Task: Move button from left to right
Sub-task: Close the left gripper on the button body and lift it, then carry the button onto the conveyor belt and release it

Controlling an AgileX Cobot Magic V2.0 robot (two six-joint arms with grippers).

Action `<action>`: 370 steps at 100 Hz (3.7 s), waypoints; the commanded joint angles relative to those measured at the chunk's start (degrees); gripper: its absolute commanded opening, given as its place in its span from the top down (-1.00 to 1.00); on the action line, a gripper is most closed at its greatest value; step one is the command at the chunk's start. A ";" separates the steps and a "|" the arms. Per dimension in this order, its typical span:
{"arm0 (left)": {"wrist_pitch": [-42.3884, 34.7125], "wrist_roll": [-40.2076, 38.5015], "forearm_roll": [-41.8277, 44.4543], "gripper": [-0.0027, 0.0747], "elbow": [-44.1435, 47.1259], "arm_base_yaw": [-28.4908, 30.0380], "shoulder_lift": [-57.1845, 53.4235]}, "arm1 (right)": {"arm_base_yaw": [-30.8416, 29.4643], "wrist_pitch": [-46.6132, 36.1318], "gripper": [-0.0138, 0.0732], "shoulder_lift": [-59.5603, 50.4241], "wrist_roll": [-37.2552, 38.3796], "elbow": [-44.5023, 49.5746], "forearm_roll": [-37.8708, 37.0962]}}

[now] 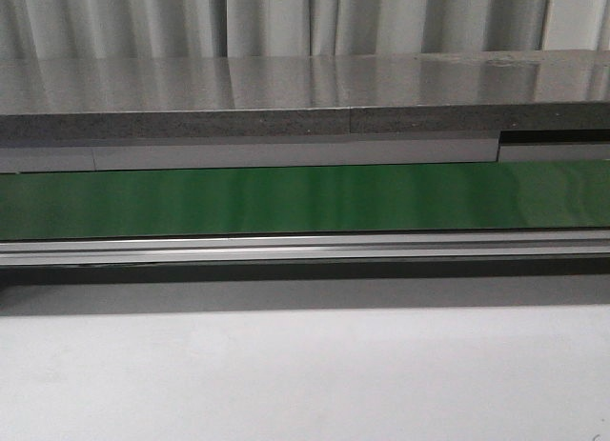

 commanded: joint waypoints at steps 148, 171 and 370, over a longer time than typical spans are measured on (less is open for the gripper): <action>6.39 4.20 -2.37 0.98 -6.53 -0.45 -13.61 | -0.45 -4.33 0.84 -1.17 -0.17 -0.93 -0.07; 9.49 7.23 -6.21 0.98 -6.53 -2.95 -15.74 | -0.45 -4.33 0.84 -1.17 -0.17 -0.93 -0.07; 4.32 14.70 -17.41 -0.54 1.35 -9.38 -23.40 | -0.45 -4.33 0.84 -1.17 -0.17 -0.93 -0.07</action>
